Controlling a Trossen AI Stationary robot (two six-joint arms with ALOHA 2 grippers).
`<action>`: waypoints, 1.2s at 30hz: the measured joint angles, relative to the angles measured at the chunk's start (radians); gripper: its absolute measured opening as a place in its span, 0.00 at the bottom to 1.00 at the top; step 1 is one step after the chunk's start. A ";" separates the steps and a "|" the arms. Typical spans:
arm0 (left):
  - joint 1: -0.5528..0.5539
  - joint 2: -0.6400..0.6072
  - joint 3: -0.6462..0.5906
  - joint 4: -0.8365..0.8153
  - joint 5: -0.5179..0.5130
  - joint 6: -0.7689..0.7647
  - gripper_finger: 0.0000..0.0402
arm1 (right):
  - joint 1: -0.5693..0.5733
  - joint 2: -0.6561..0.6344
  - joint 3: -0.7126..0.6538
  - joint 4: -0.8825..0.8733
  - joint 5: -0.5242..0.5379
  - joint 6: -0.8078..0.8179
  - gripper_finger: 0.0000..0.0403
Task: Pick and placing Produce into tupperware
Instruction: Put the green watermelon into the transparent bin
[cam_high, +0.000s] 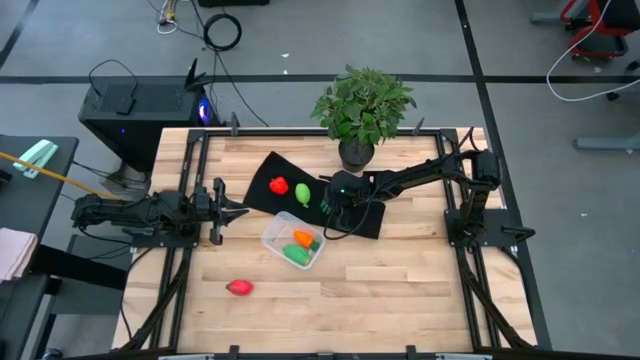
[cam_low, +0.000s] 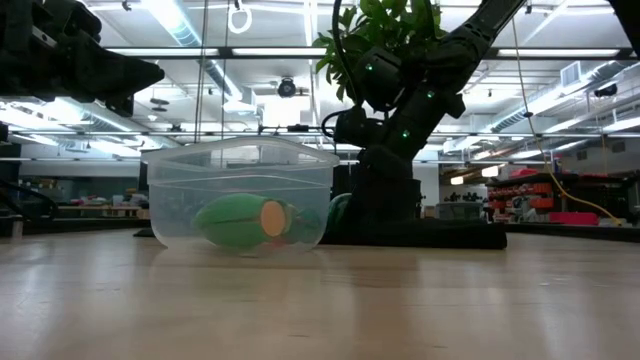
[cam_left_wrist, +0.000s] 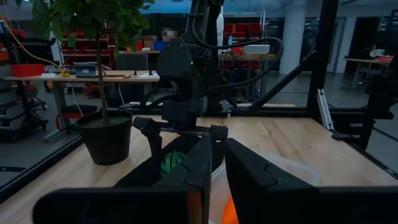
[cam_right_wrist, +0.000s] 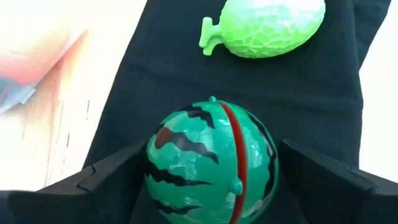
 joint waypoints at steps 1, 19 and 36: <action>0.000 0.000 0.000 0.000 0.000 0.000 0.13 | 0.000 0.000 0.000 -0.002 0.000 0.000 0.90; 0.000 0.000 0.000 -0.001 0.000 0.000 0.13 | 0.000 0.000 0.000 0.000 0.000 0.015 0.73; 0.000 0.000 0.000 -0.001 0.000 0.008 0.13 | 0.000 -0.010 -0.001 -0.022 0.001 0.018 0.71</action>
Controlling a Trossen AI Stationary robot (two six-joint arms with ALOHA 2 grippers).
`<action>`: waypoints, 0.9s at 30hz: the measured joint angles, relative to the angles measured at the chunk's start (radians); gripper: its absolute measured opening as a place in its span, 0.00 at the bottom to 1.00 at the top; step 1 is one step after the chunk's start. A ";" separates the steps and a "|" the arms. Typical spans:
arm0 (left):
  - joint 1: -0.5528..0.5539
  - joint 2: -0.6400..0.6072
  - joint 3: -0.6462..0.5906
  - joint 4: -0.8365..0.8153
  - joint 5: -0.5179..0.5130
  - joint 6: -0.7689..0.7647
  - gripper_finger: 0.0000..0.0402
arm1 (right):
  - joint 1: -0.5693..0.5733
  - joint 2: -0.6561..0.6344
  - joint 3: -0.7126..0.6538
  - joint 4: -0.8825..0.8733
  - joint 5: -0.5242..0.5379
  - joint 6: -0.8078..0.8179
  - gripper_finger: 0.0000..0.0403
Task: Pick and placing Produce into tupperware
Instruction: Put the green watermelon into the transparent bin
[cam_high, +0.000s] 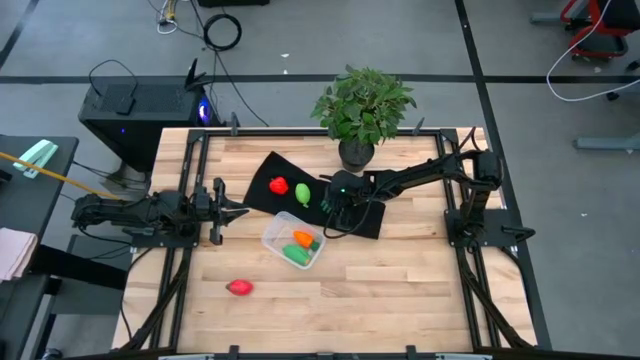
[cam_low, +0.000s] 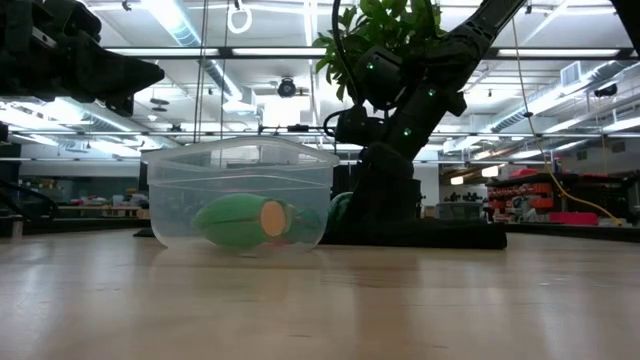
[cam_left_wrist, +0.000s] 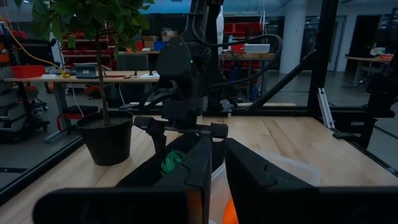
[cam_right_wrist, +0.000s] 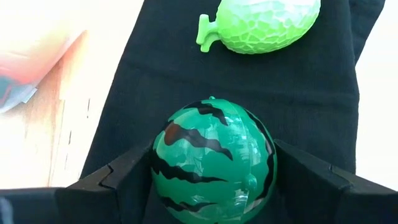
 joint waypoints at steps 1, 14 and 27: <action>0.000 0.000 0.000 0.000 0.000 0.000 0.13 | 0.000 0.000 0.003 -0.007 0.000 0.000 0.71; 0.000 0.000 0.000 0.000 0.000 0.000 0.12 | 0.000 0.000 0.151 -0.166 0.005 -0.027 0.71; 0.000 0.000 0.000 0.000 0.000 0.000 0.13 | 0.040 0.000 0.302 -0.310 0.017 -0.078 0.71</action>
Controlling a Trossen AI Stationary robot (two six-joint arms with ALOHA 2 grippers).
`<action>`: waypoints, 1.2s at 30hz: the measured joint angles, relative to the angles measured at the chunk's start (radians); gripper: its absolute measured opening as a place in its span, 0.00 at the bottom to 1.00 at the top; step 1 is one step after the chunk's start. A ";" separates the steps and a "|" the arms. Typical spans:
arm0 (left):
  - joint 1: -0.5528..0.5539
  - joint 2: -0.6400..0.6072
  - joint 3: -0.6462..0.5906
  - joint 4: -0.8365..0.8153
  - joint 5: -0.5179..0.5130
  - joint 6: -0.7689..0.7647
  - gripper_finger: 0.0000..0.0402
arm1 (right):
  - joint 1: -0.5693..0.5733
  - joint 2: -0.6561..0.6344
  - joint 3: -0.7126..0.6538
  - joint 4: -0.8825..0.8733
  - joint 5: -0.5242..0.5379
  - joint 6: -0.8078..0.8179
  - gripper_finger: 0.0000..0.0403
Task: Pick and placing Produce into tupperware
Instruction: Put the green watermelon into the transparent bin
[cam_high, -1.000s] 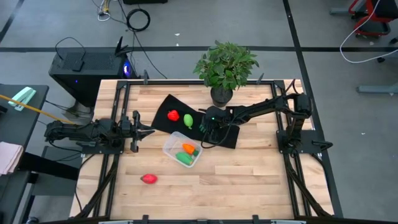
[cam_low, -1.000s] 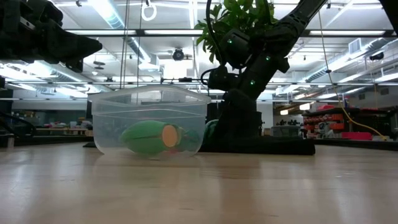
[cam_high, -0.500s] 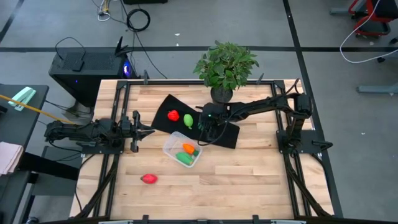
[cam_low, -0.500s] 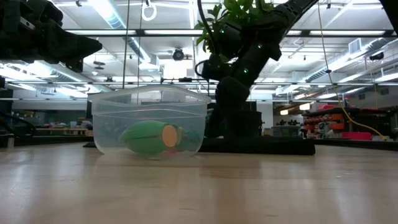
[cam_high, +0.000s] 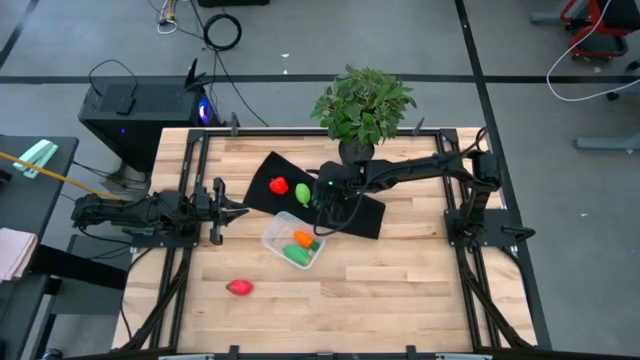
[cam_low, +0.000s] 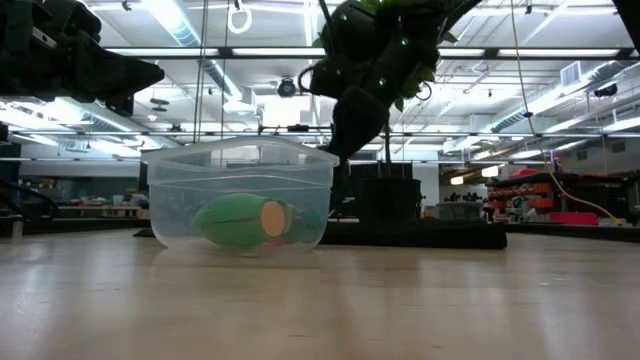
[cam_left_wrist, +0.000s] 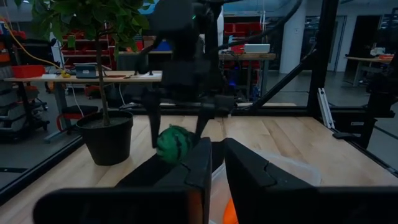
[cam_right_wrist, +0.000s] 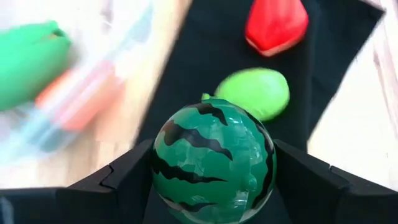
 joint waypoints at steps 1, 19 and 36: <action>0.000 0.000 0.000 0.000 0.000 0.000 0.12 | 0.008 0.000 0.013 -0.007 -0.001 0.000 0.71; 0.000 0.000 0.000 0.002 0.000 0.000 0.12 | 0.187 -0.001 0.182 -0.082 0.072 -0.003 0.71; 0.000 0.000 0.000 0.004 0.000 0.000 0.10 | 0.259 0.008 0.168 0.036 0.081 0.059 0.71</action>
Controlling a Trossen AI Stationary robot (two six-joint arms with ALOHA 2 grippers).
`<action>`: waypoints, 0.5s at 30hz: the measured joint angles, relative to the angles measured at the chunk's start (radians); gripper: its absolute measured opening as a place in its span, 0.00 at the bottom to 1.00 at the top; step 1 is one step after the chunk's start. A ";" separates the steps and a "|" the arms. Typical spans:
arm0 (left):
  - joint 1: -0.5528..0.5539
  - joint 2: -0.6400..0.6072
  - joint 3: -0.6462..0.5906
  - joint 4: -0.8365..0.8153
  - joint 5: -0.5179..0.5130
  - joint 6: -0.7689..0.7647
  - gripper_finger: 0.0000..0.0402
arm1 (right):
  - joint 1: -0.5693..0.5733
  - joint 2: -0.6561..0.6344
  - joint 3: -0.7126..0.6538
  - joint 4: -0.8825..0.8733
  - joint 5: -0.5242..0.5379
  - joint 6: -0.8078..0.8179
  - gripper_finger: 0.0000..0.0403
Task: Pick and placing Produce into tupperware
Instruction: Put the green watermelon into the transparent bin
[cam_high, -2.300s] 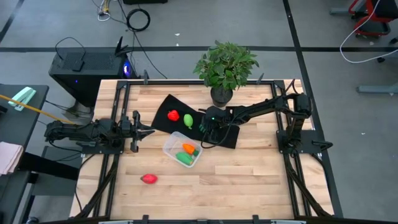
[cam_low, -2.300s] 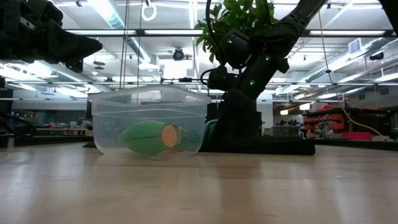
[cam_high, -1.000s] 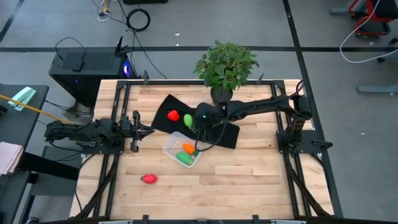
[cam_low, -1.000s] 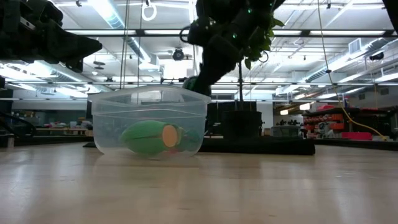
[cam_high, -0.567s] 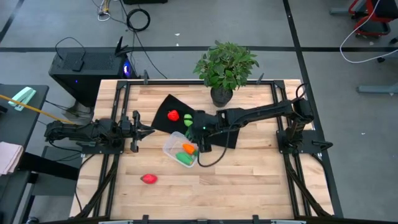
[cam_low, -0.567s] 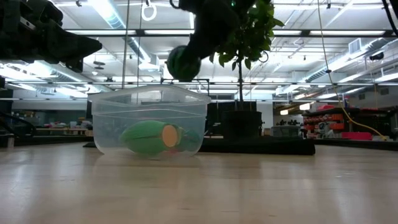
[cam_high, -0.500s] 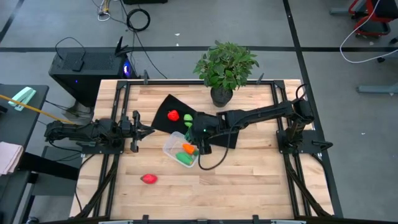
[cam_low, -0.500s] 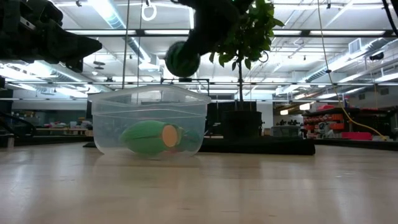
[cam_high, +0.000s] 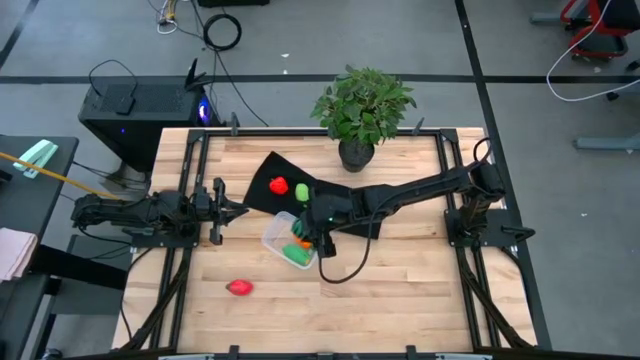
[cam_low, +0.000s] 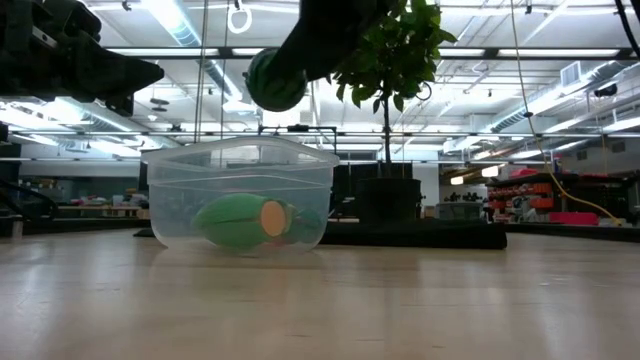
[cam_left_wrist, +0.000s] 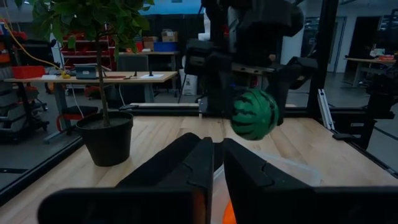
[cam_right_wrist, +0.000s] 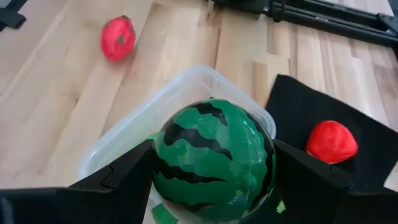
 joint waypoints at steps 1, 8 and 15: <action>0.000 0.000 0.000 0.000 0.000 0.000 0.10 | 0.004 0.000 -0.006 0.012 0.000 0.000 0.71; 0.000 0.000 0.000 0.000 0.000 0.000 0.10 | 0.010 0.000 -0.060 0.105 -0.015 0.042 0.71; 0.000 0.000 0.000 0.000 0.000 0.000 0.10 | 0.010 0.001 -0.118 0.181 -0.017 0.076 0.71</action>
